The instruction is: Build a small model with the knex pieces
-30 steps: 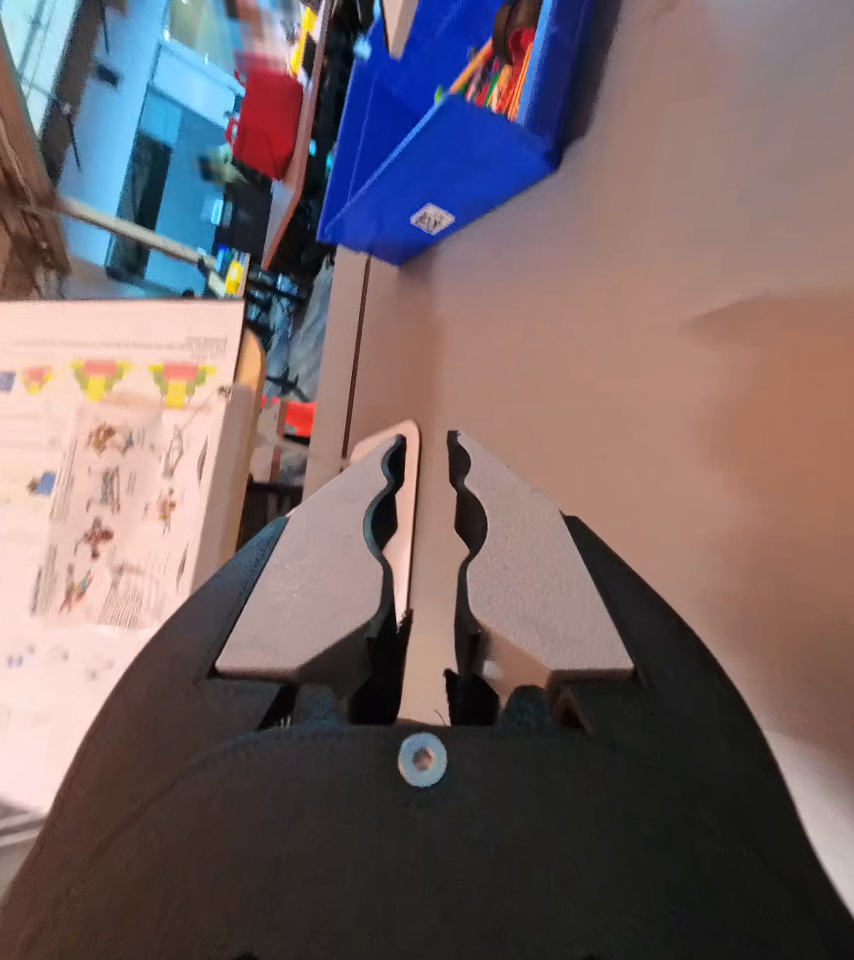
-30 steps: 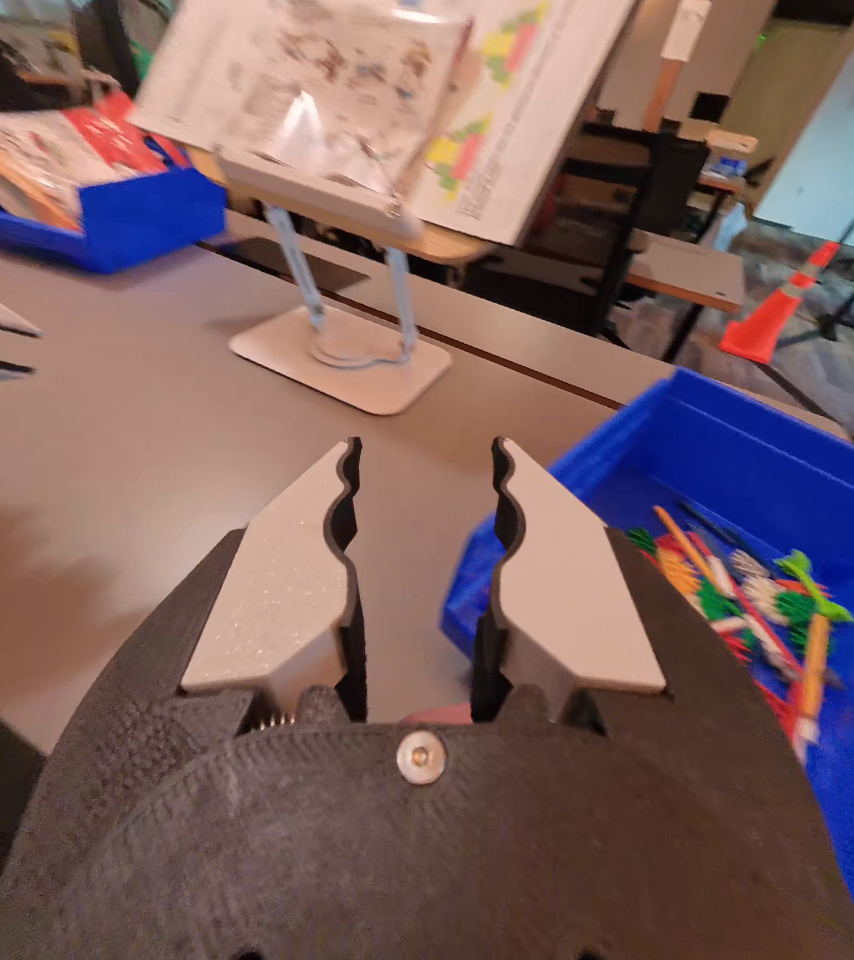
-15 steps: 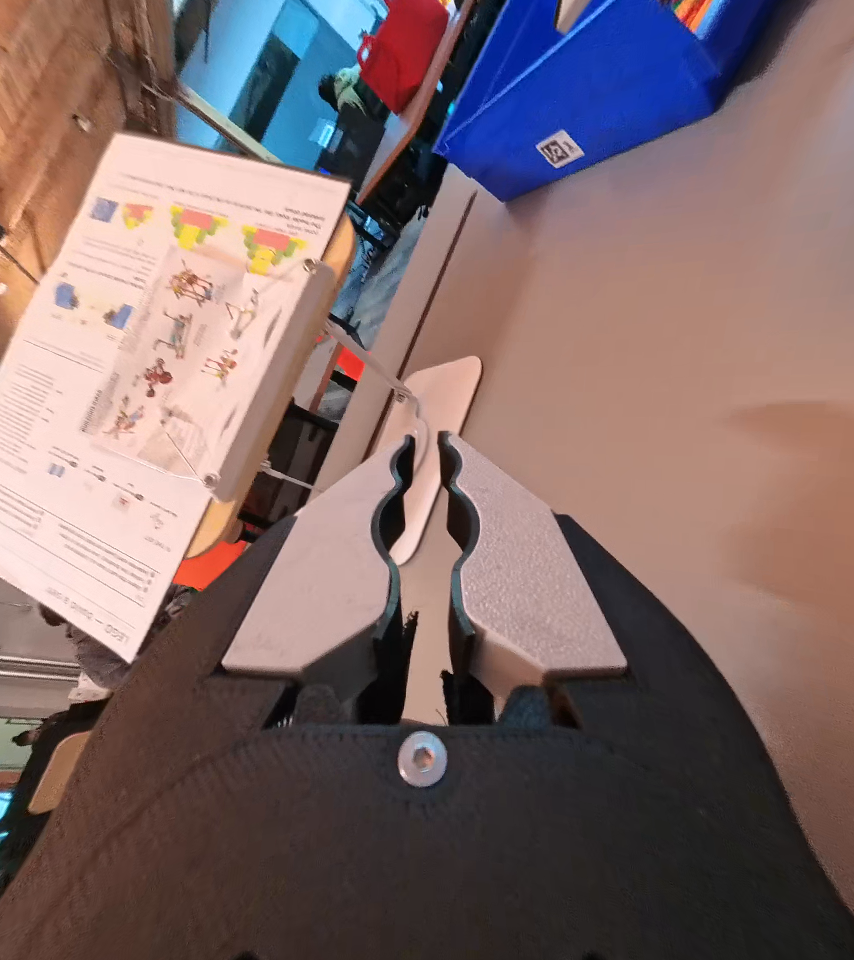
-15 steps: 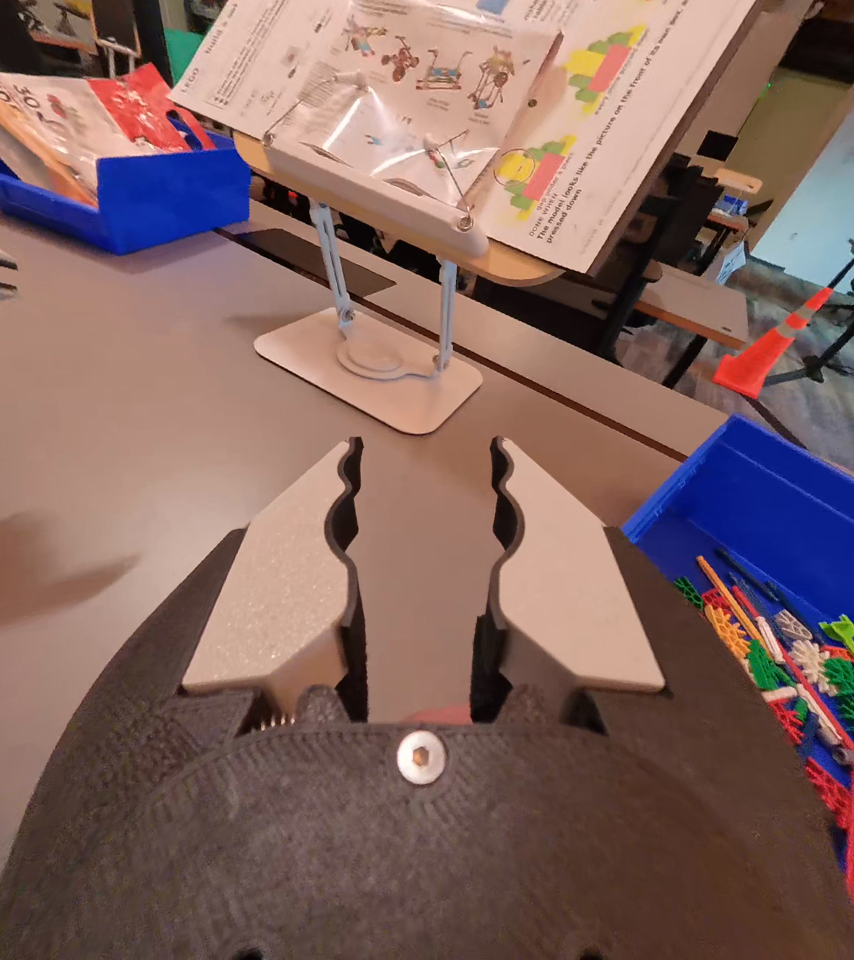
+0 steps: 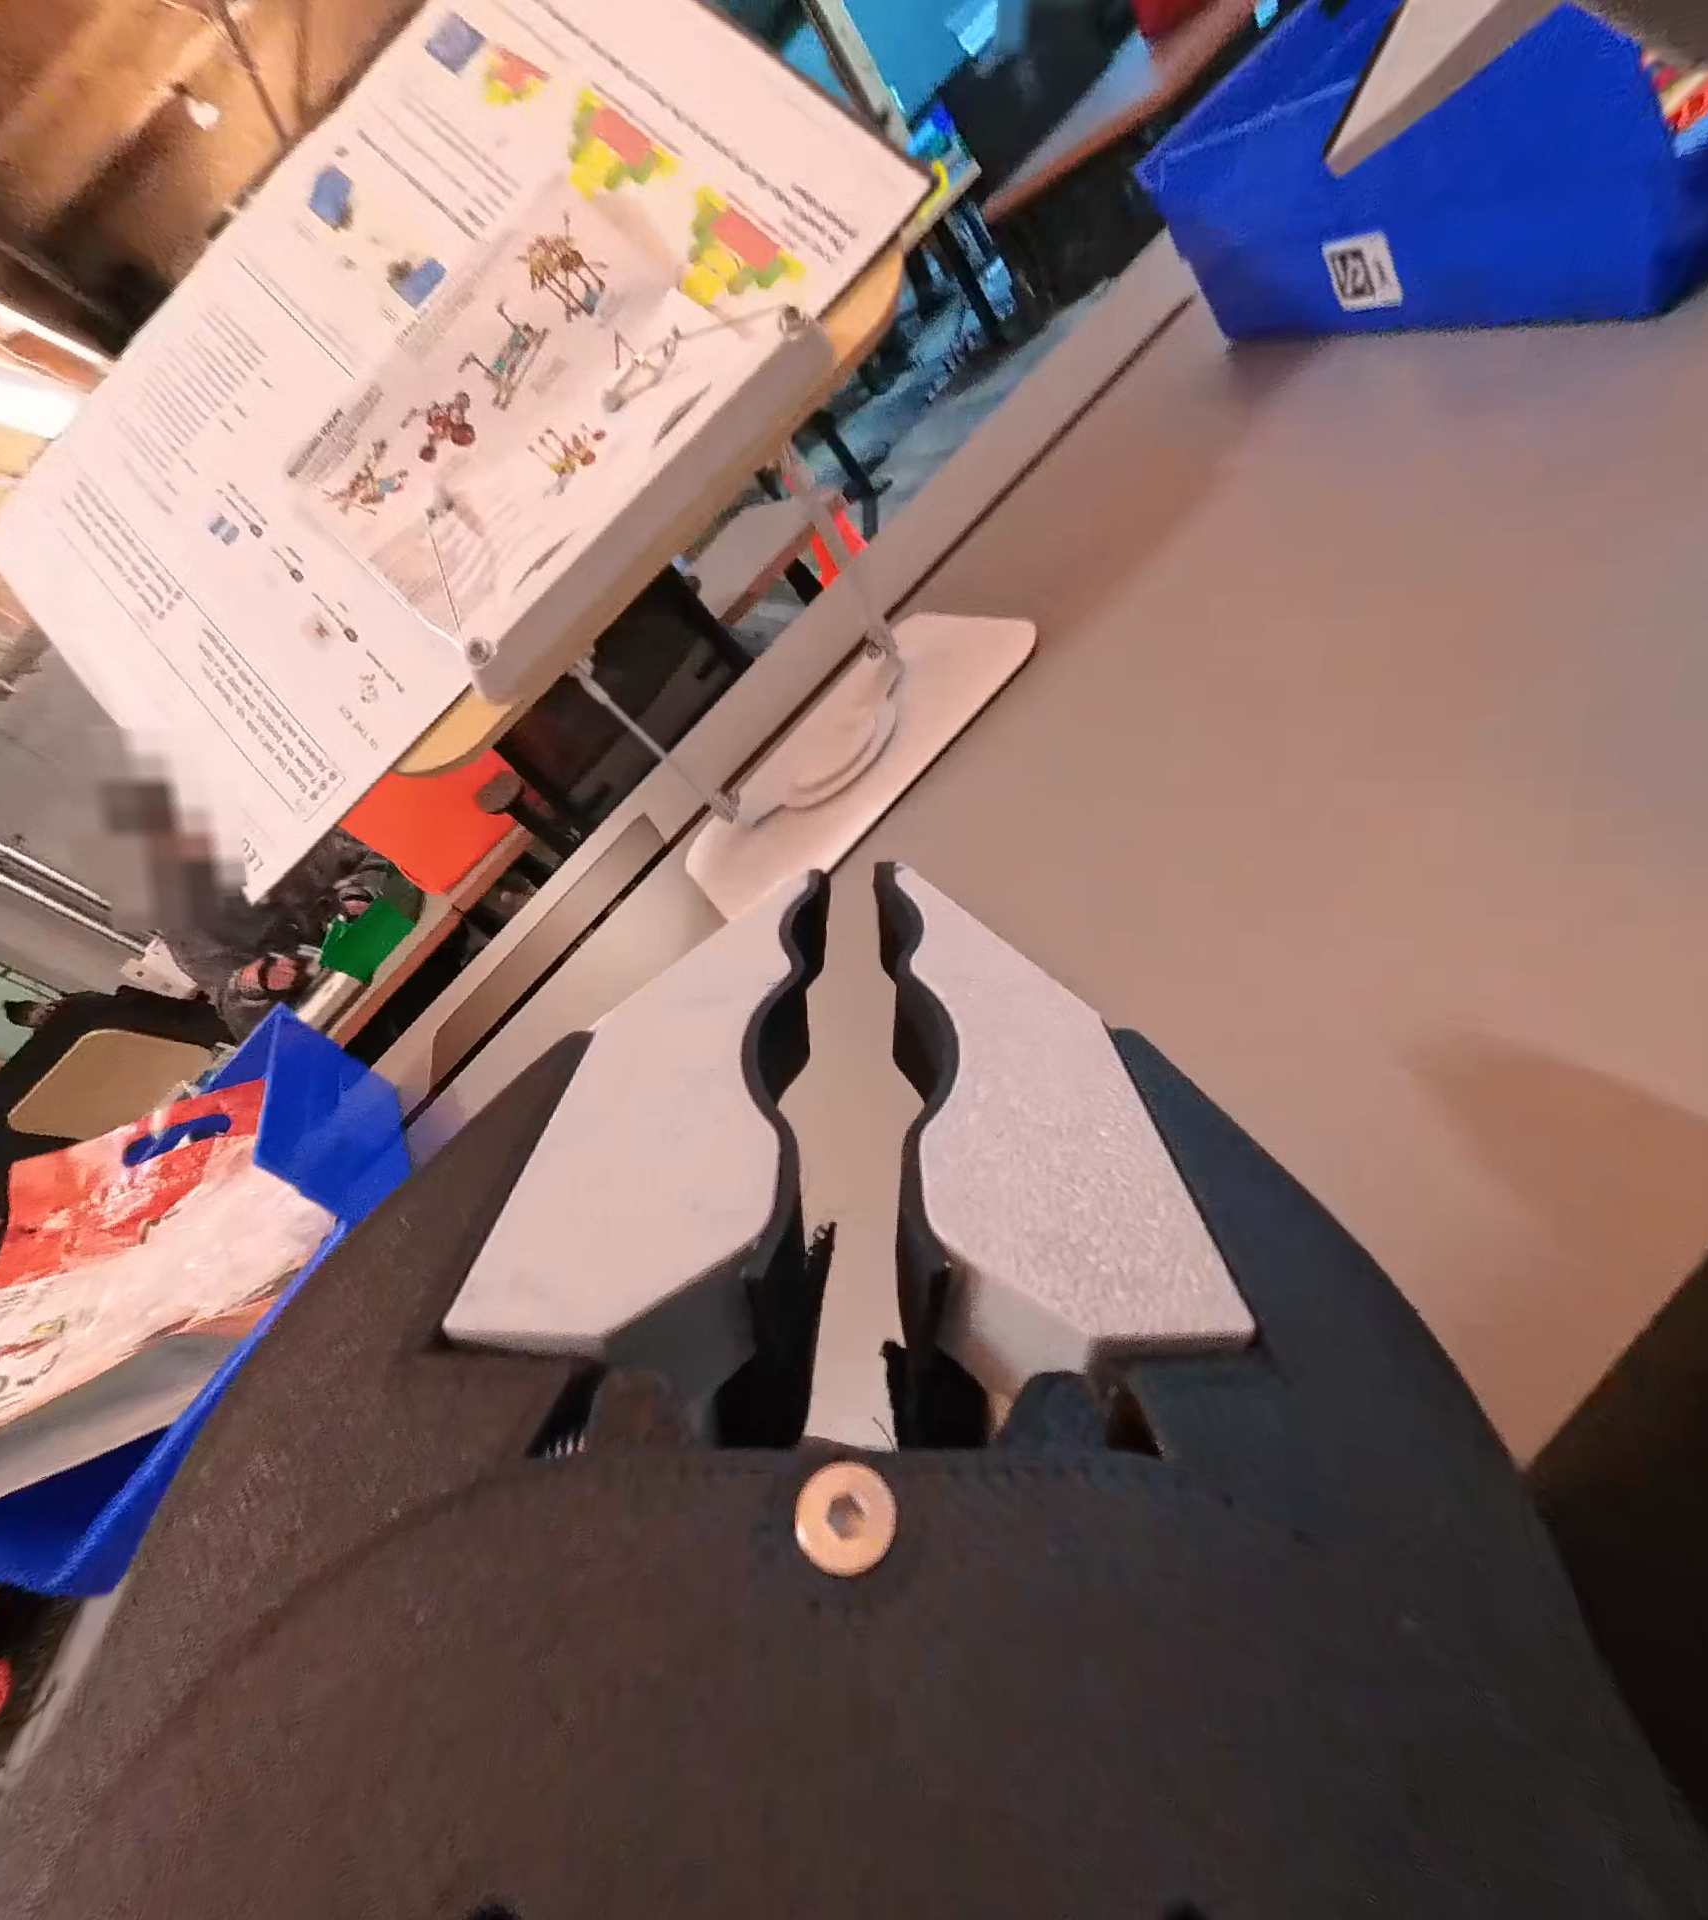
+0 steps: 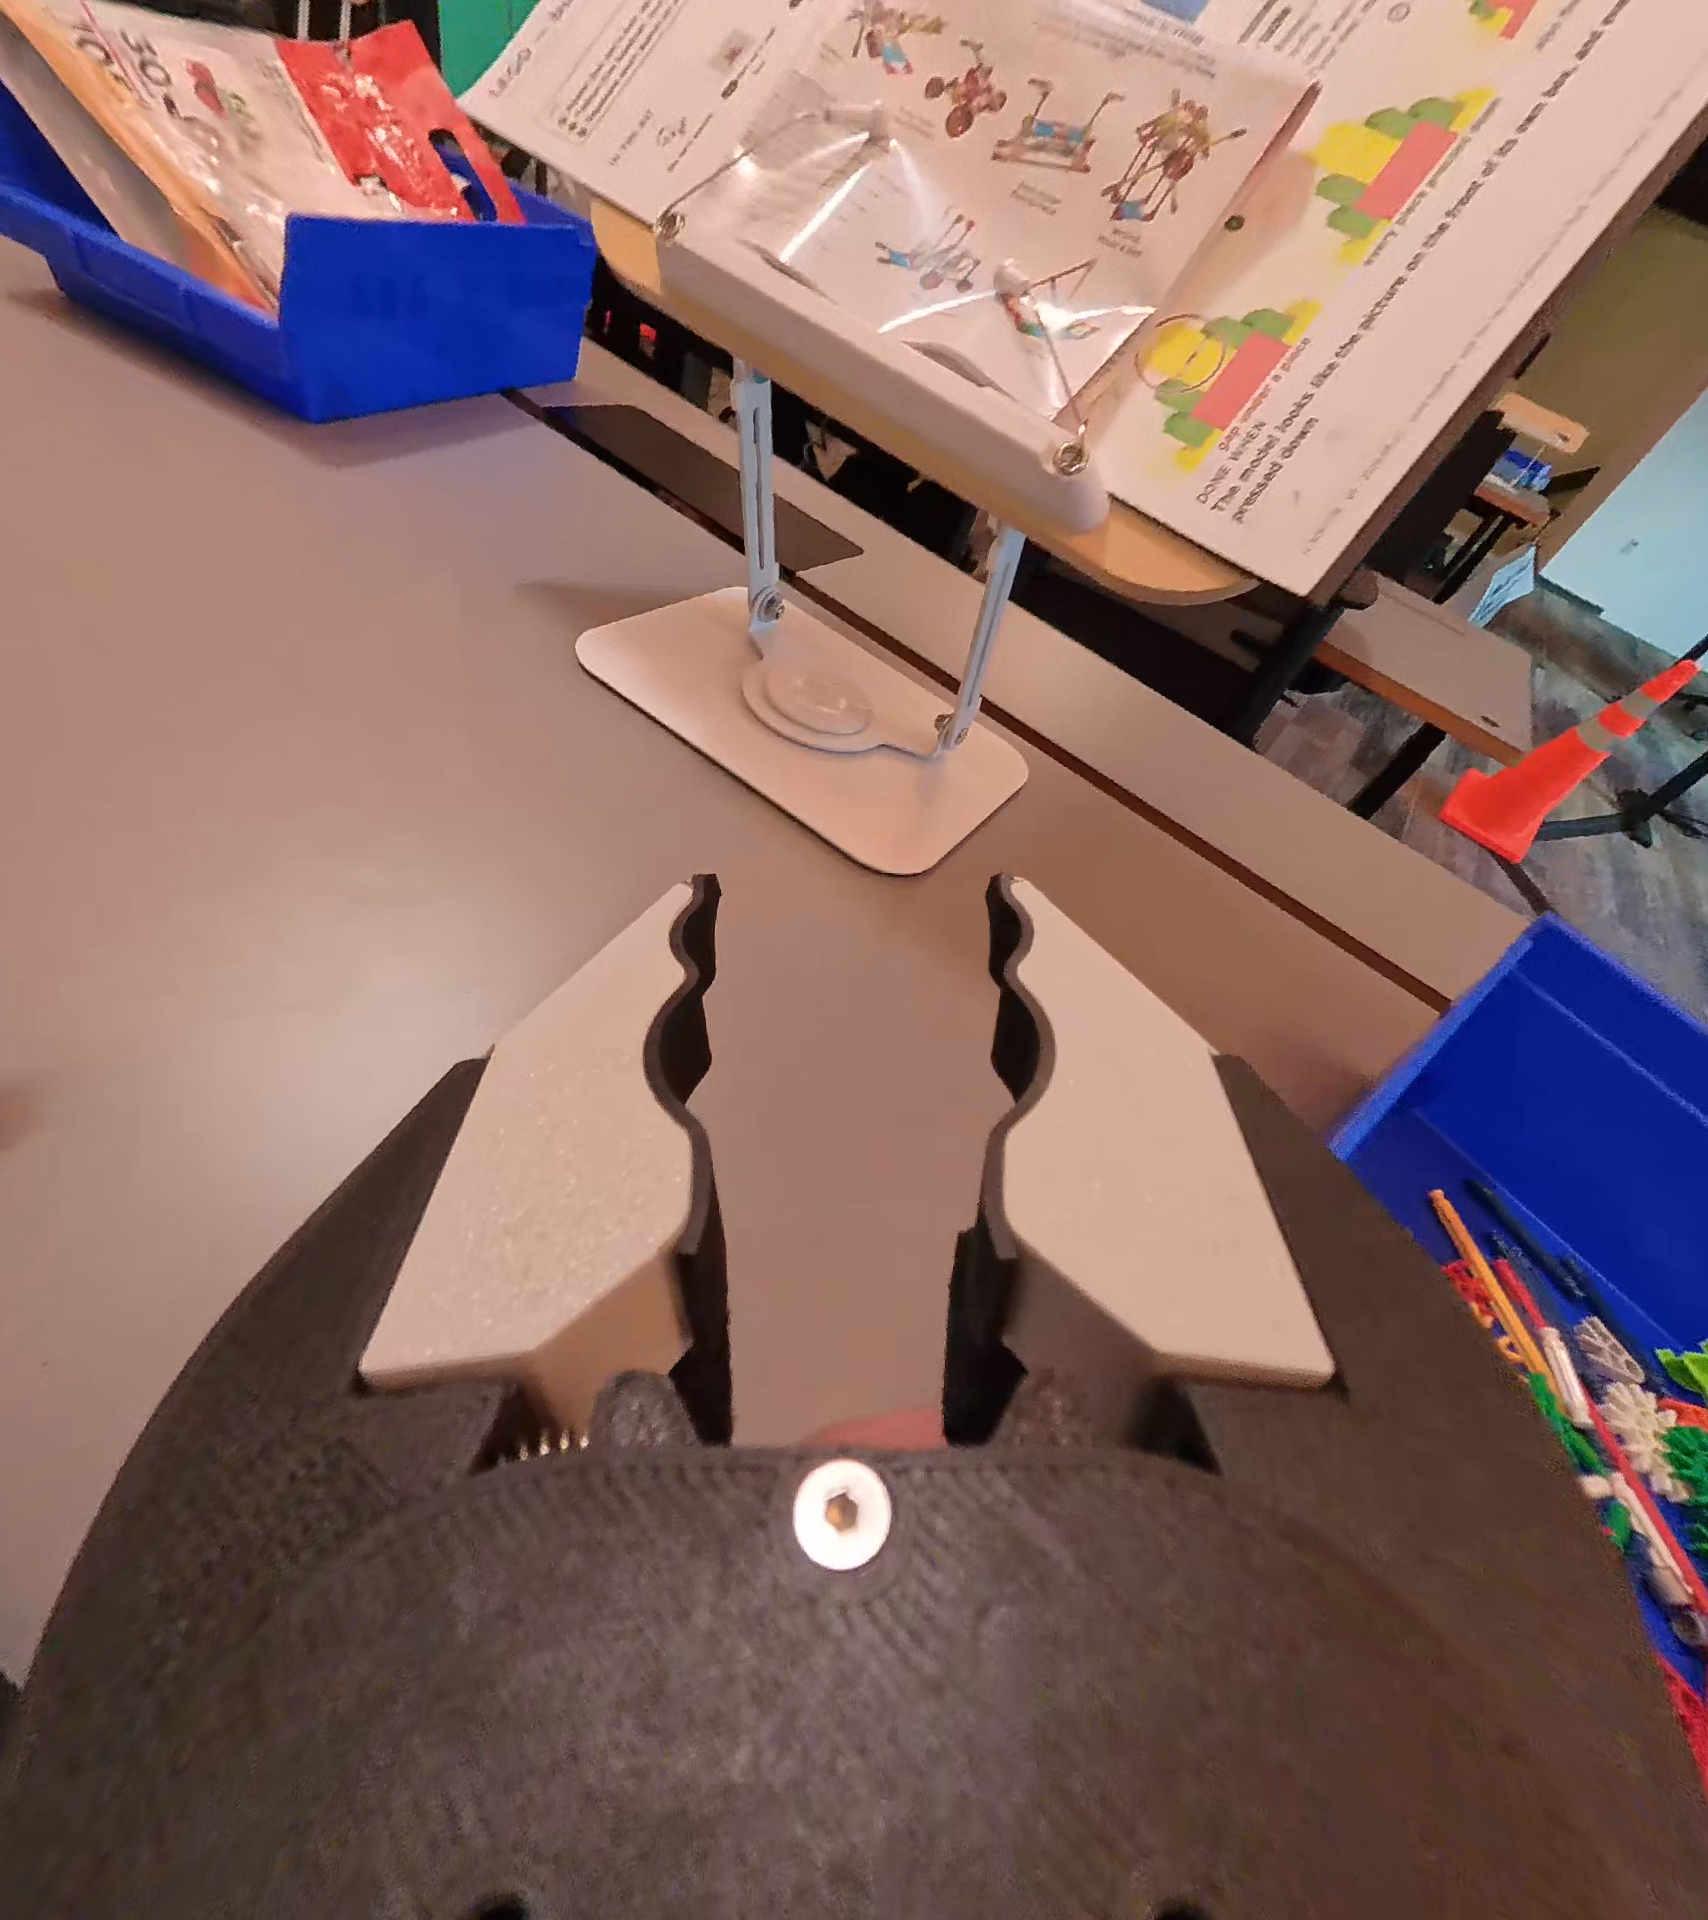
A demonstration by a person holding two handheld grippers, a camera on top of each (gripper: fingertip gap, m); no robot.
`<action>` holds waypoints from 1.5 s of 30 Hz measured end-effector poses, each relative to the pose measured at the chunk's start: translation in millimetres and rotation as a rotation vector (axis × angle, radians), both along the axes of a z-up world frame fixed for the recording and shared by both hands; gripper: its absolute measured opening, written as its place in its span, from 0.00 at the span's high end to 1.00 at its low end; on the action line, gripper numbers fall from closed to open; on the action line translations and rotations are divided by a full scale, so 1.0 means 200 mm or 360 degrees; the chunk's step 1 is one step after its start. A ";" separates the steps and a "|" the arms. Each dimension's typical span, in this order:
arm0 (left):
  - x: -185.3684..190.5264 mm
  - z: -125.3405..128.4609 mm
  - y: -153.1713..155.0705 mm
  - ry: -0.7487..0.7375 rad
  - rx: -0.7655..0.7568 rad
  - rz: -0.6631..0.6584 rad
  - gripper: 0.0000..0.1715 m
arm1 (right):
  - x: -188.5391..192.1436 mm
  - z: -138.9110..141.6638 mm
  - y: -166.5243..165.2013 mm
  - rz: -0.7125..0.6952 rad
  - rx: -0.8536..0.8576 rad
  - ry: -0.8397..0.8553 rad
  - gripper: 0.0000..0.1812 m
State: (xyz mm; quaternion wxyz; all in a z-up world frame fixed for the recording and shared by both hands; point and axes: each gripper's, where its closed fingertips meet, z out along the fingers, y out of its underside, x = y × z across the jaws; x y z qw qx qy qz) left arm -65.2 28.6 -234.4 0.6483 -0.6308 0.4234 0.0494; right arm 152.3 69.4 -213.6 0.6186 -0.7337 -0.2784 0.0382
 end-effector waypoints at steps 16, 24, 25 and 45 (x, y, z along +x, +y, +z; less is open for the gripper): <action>0.09 0.05 -0.03 0.0057 0.0072 -0.0068 0.95 | 0.00 0.02 0.03 -0.0001 -0.0024 0.0064 0.71; -0.02 0.06 -0.32 -0.0274 0.0360 0.0111 0.95 | -0.08 0.01 0.06 0.0047 -0.0070 -0.0069 0.71; 0.00 0.07 -0.34 -0.0281 0.0424 0.0110 0.95 | -0.08 0.01 0.07 0.0037 -0.0093 -0.0060 0.71; 0.20 0.23 -0.09 -0.0414 0.0317 -0.0080 0.96 | 0.15 0.29 0.09 -0.0243 0.0068 -0.0036 0.68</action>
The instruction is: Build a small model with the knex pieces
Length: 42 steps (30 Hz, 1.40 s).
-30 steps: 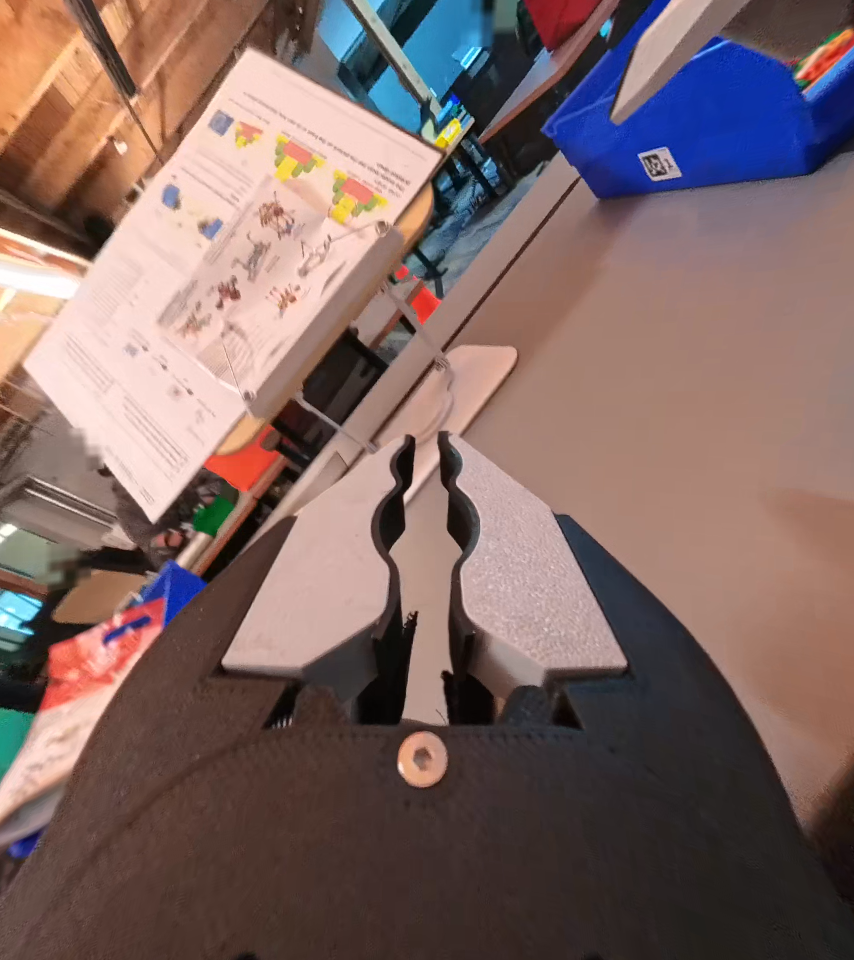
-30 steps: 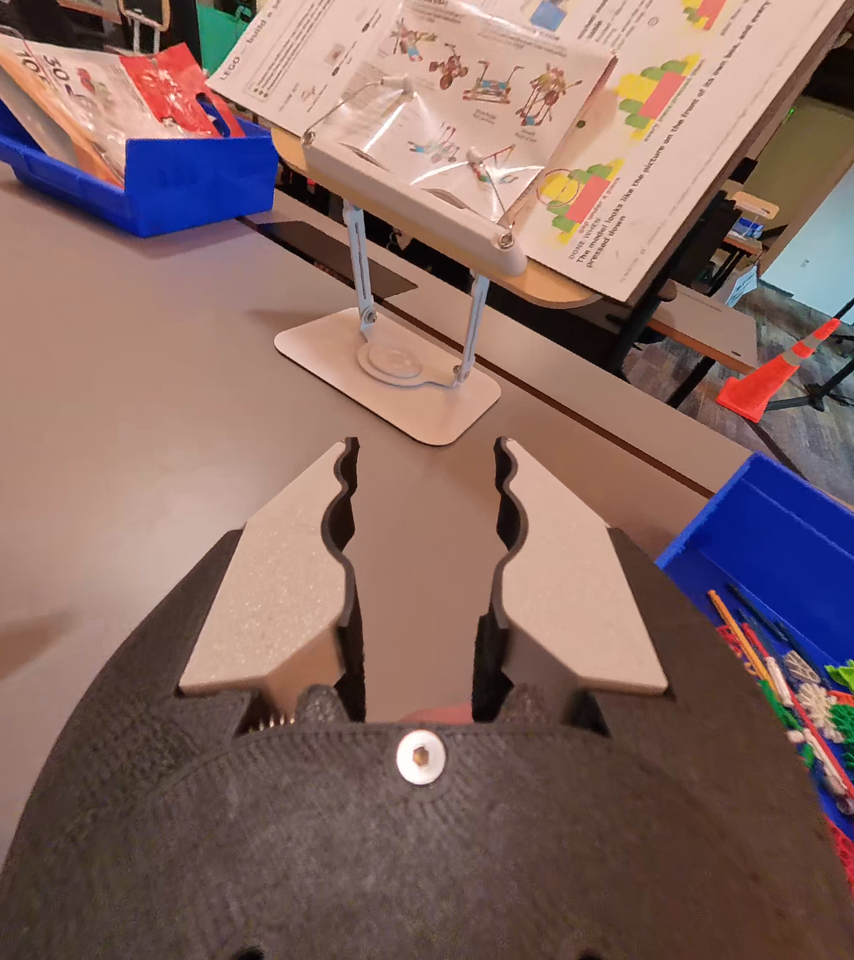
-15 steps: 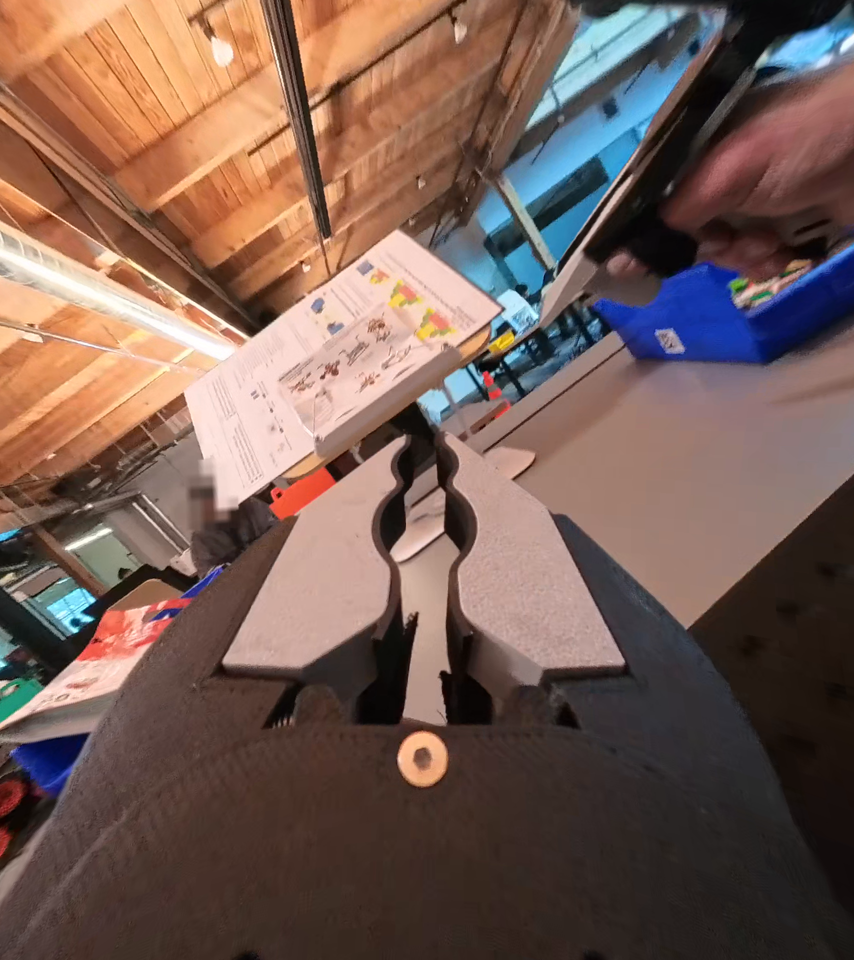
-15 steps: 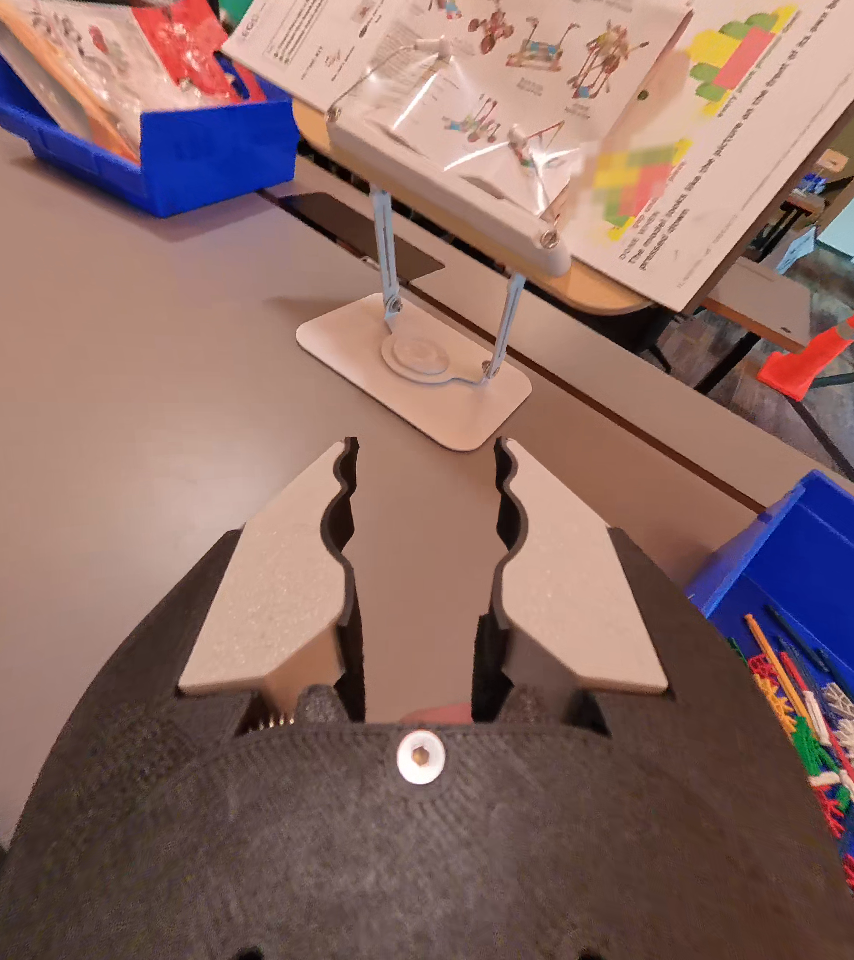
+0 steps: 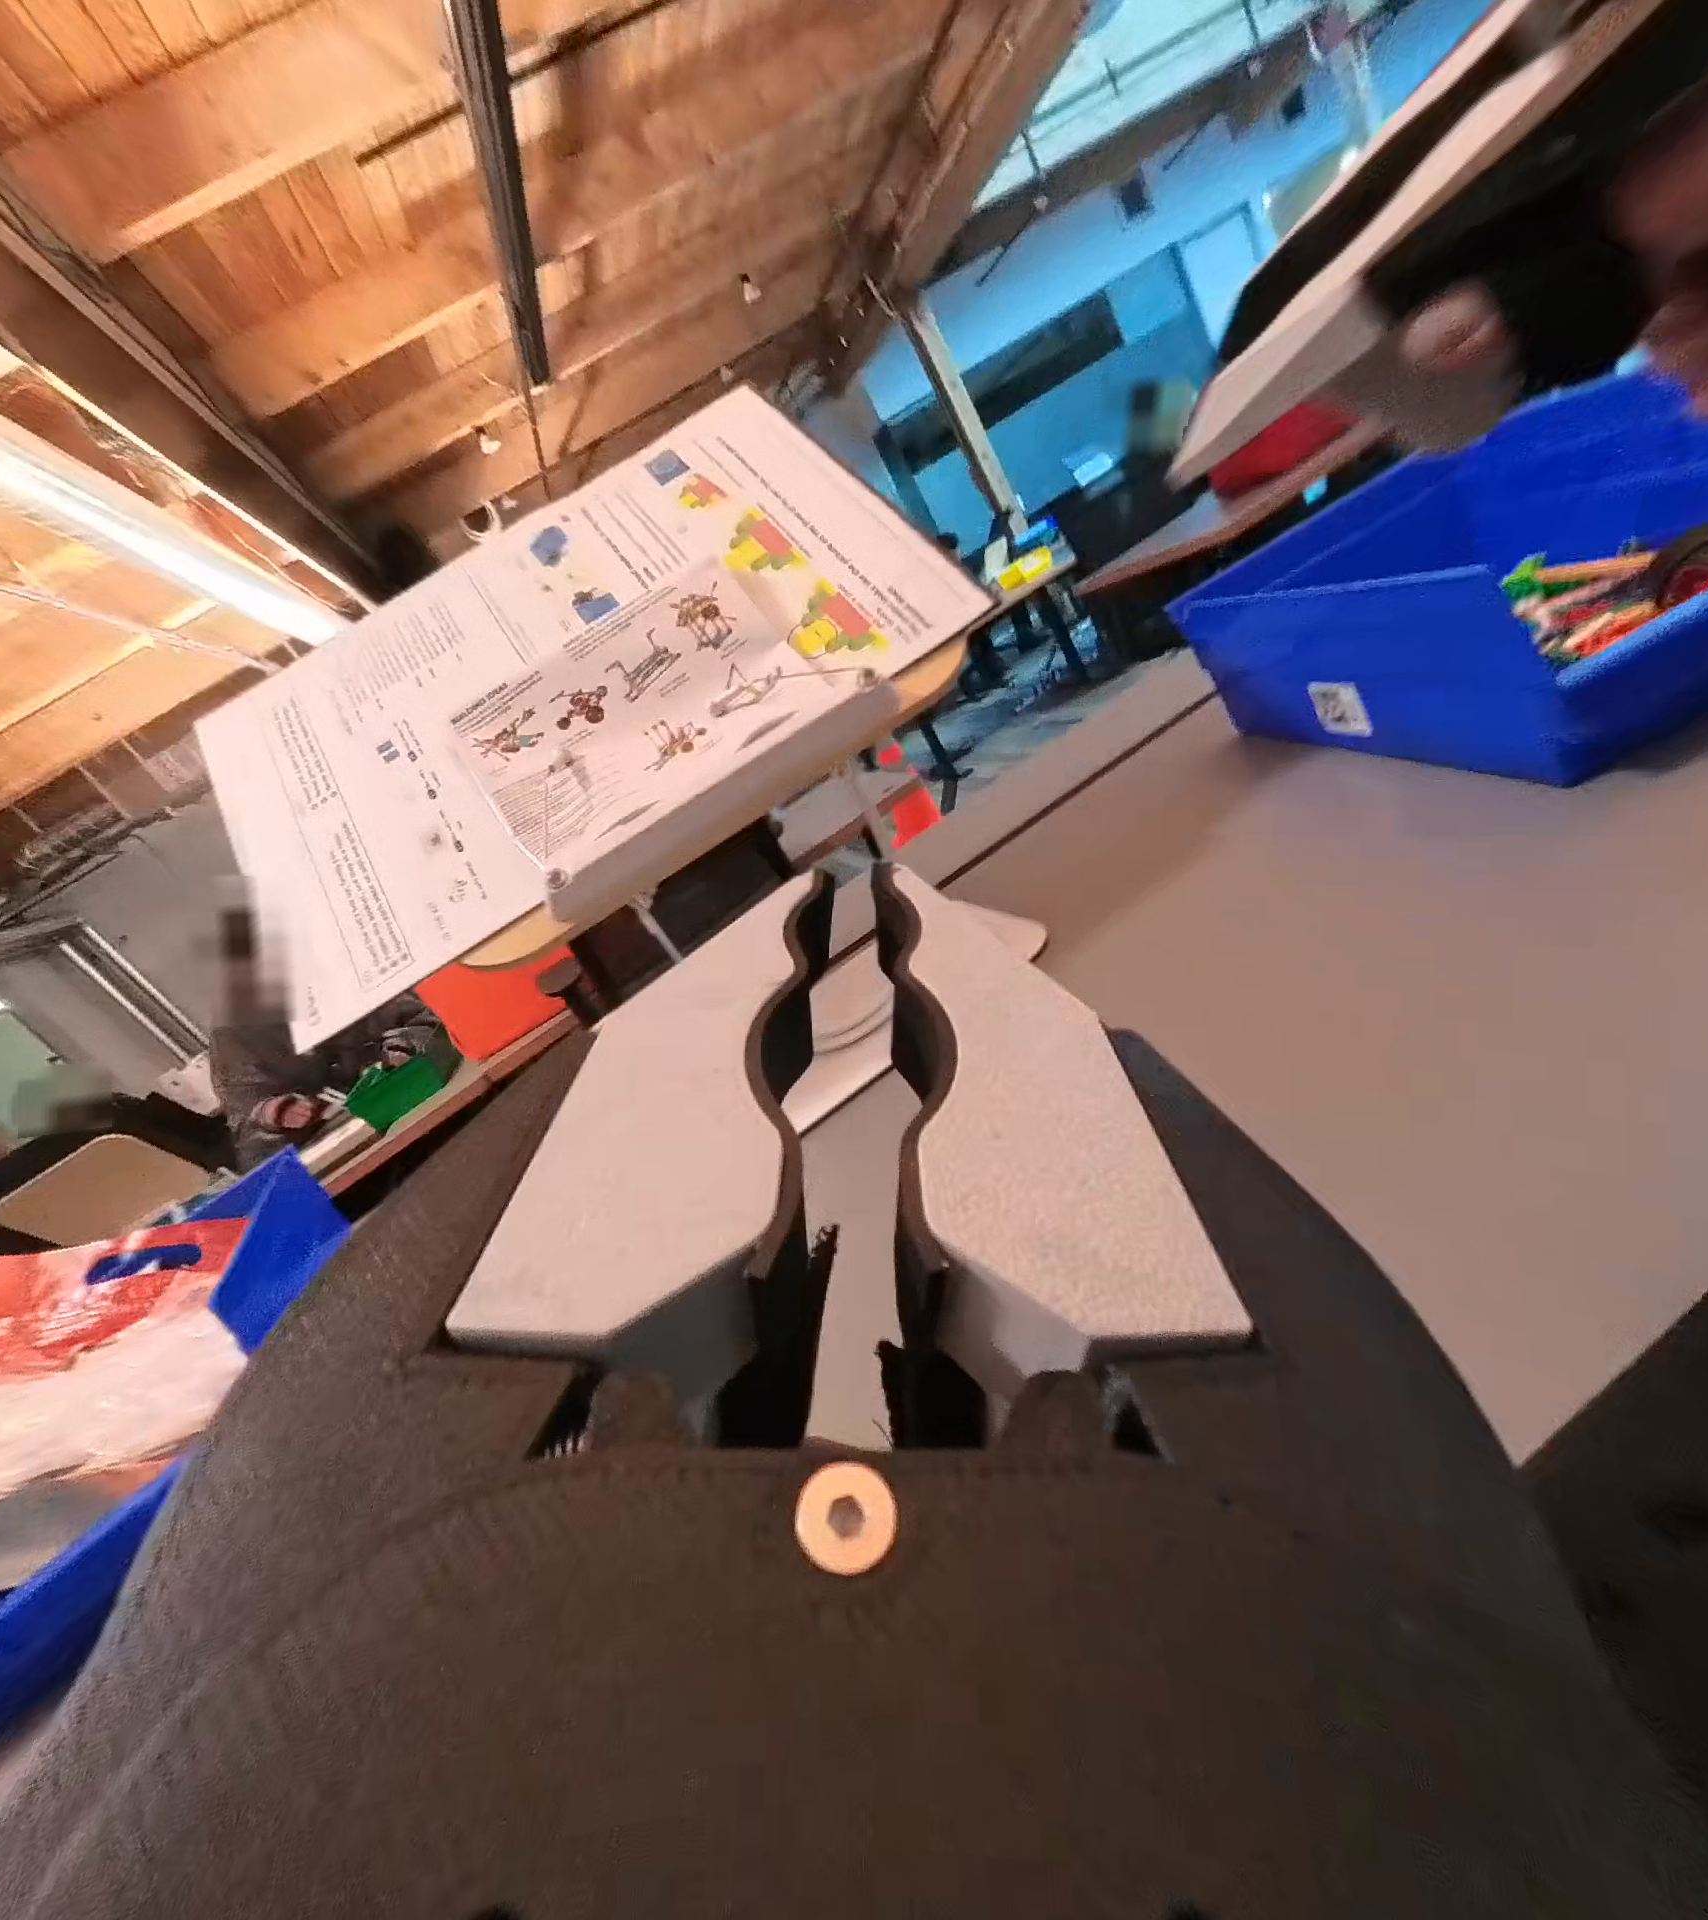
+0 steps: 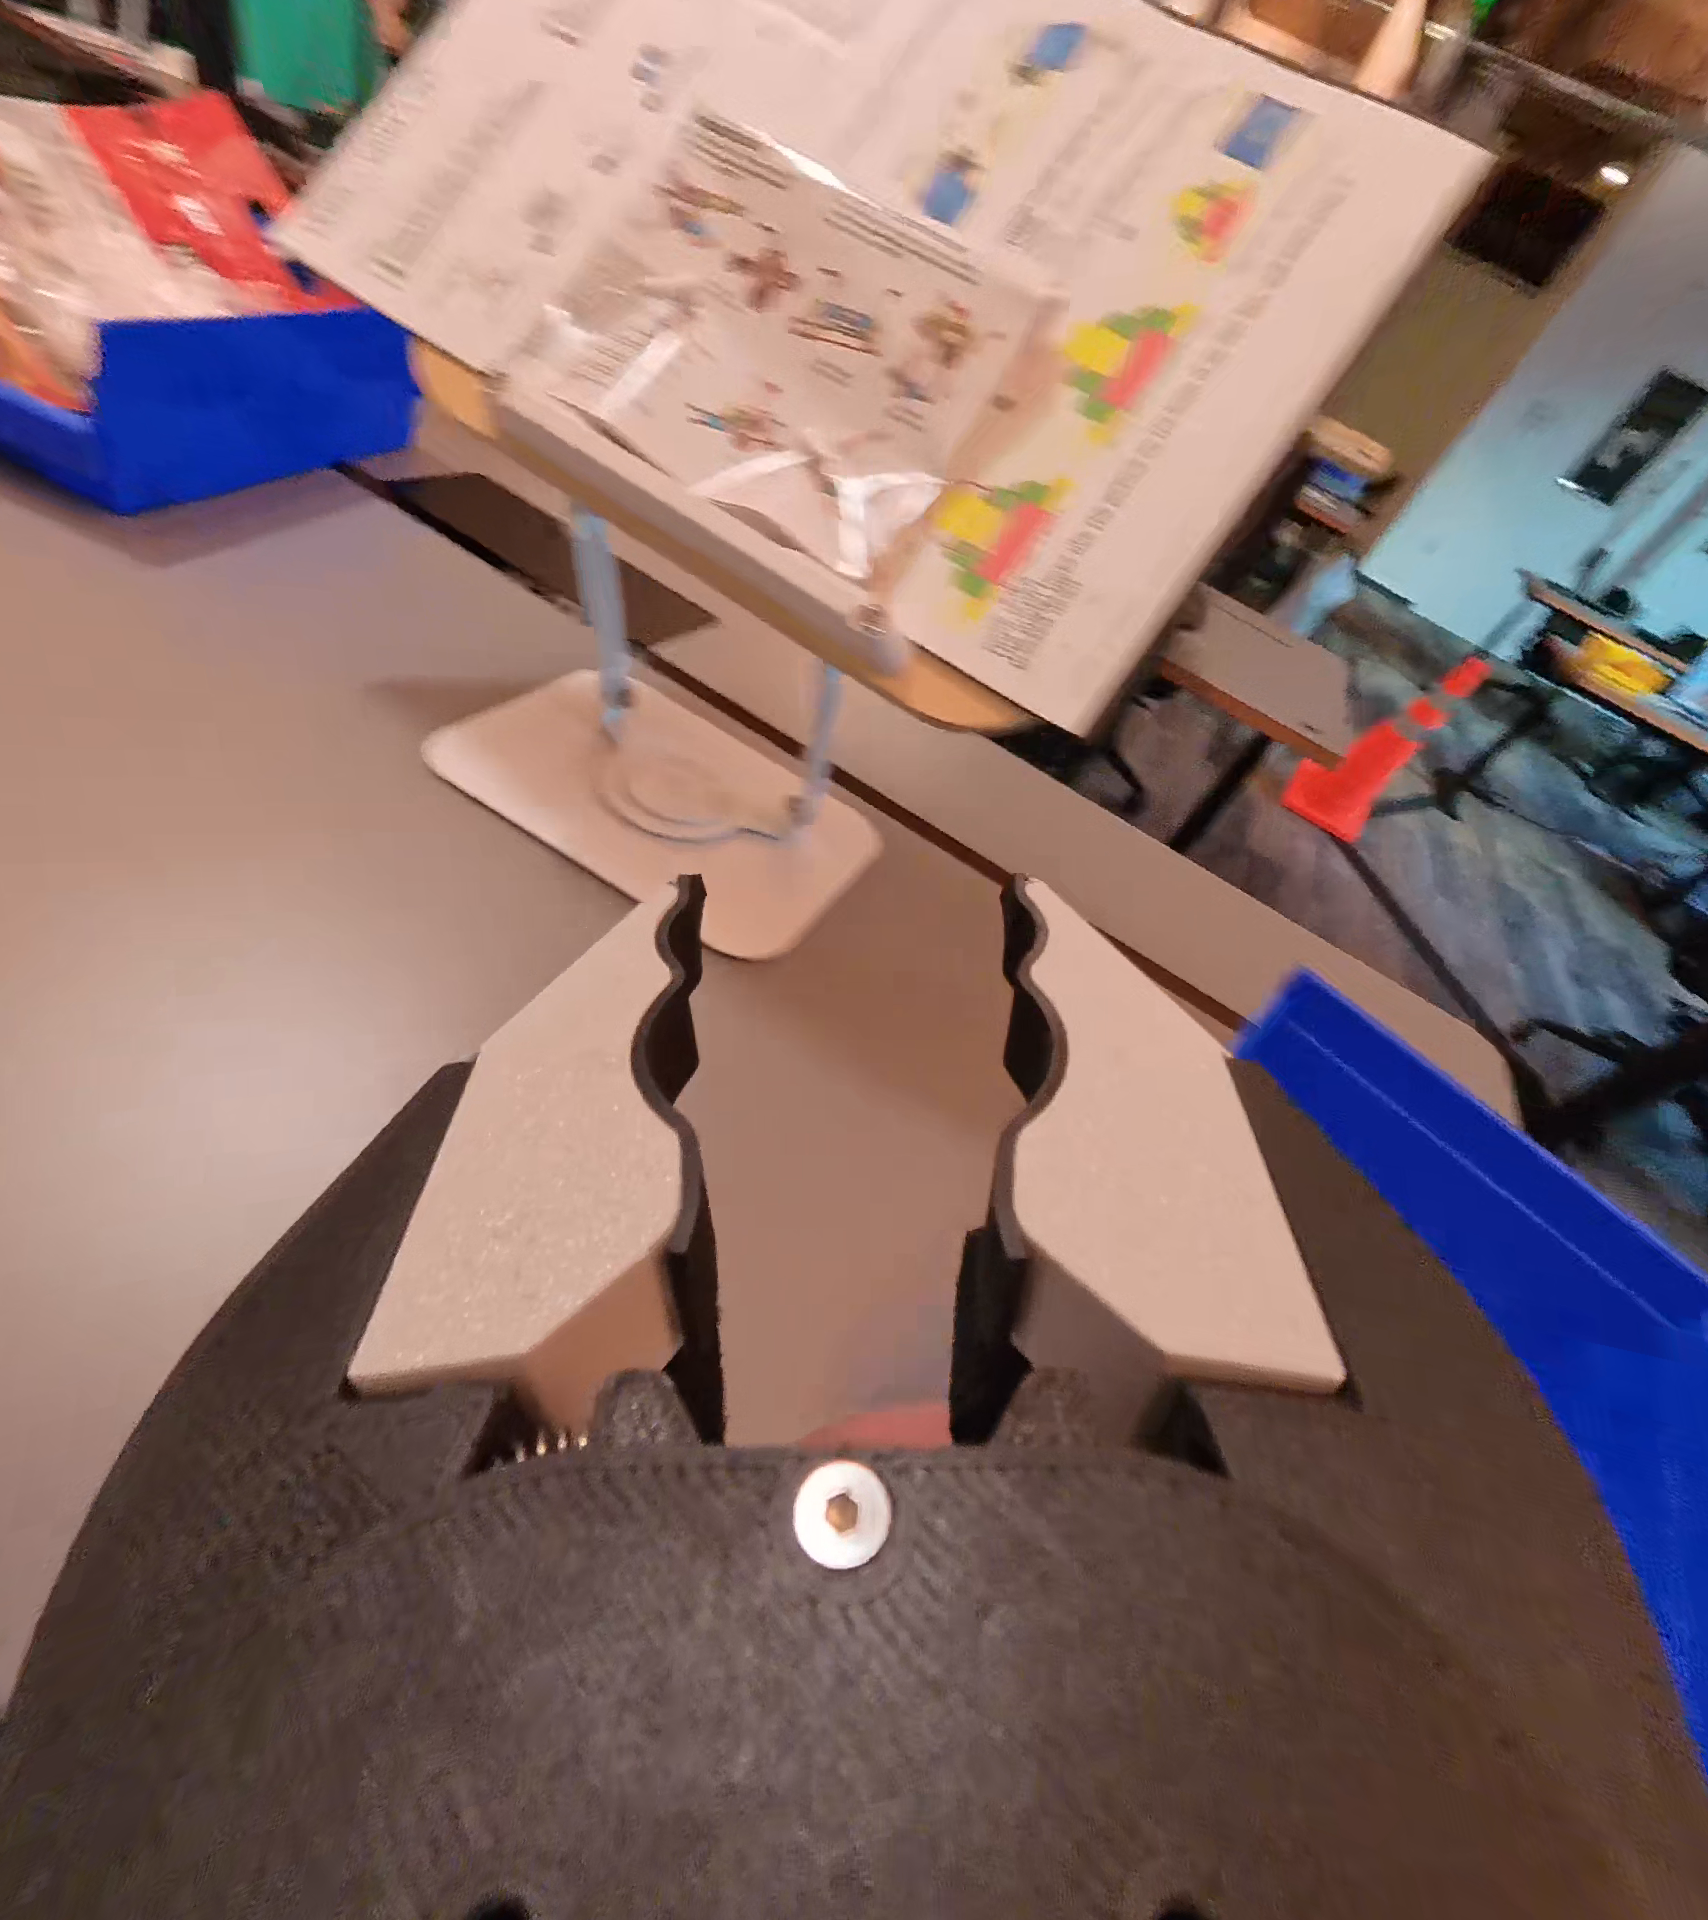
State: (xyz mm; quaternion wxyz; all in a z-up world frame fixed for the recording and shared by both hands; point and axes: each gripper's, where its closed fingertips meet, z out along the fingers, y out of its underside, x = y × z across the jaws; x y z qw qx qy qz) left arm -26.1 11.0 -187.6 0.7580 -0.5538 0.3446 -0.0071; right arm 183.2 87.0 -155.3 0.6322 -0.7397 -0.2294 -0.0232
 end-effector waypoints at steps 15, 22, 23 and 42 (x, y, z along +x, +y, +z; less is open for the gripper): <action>-0.27 0.01 0.45 0.0232 -0.0361 0.0005 0.93 | 1.58 -0.76 0.02 -0.0985 -0.0954 0.0178 0.73; -0.67 0.03 0.66 0.0275 -0.0389 0.0271 0.92 | 1.45 -0.77 0.03 -0.0775 -0.1011 0.0201 0.93; -0.72 0.02 0.68 0.0266 -0.0409 0.0279 0.92 | 1.42 -0.77 0.02 -0.0748 -0.1013 0.0215 0.93; -0.72 -0.31 0.71 0.0252 -0.0743 0.0038 0.91 | 0.27 -0.77 -0.07 -0.0197 -0.1055 0.0146 0.93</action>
